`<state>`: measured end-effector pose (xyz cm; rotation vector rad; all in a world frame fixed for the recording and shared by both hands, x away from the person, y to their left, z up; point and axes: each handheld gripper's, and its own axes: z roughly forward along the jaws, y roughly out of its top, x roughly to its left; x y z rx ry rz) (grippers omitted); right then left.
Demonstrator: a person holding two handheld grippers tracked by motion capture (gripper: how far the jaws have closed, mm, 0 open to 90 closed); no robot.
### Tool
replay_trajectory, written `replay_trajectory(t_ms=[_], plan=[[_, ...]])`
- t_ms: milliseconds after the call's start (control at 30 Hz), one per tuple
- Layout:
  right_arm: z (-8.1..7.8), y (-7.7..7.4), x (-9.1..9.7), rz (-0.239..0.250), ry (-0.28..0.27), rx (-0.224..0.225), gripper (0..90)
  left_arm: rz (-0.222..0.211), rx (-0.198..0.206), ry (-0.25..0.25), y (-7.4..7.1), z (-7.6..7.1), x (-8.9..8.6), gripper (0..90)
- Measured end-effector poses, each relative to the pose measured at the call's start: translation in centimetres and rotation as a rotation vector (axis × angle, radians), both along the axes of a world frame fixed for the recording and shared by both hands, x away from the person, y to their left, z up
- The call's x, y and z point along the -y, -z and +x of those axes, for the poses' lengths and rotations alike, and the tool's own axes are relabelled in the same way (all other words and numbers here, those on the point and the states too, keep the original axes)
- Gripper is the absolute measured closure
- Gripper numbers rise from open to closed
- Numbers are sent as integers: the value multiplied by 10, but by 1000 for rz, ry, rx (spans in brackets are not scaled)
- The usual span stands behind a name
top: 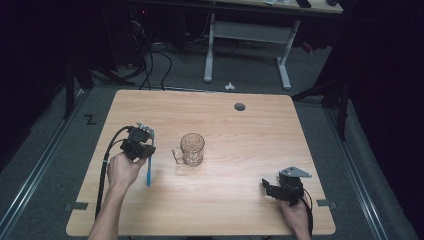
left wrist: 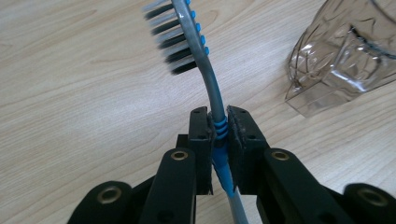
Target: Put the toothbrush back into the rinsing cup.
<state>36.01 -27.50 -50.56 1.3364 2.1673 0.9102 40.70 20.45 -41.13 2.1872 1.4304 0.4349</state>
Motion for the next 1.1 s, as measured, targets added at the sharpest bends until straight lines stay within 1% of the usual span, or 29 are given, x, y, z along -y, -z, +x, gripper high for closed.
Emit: replay_trajectory(t_ms=[167, 433, 767, 800, 833, 867, 1100], plan=[[0, 0, 0, 0, -1, -1, 255, -5, 29, 11, -5, -6, 1, 806], [0, 0, 0, 0, 0, 0, 255, -38, 74, 25, -13, -16, 4, 807], [0, 0, 0, 0, -1, -2, 255, -75, 133, 42, -19, -27, 9, 808], [0, 0, 0, 0, 0, 0, 255, -77, 147, 48, -20, -29, 10, 807], [0, 0, 0, 0, 0, 0, 255, -86, 145, 51, -20, -30, 10, 808], [0, 0, 0, 0, 0, 0, 255, -86, 145, 51, -20, -30, 10, 808], [0, 0, 0, 0, 0, 0, 255, -114, 175, 57, -23, -34, 12, 808]])
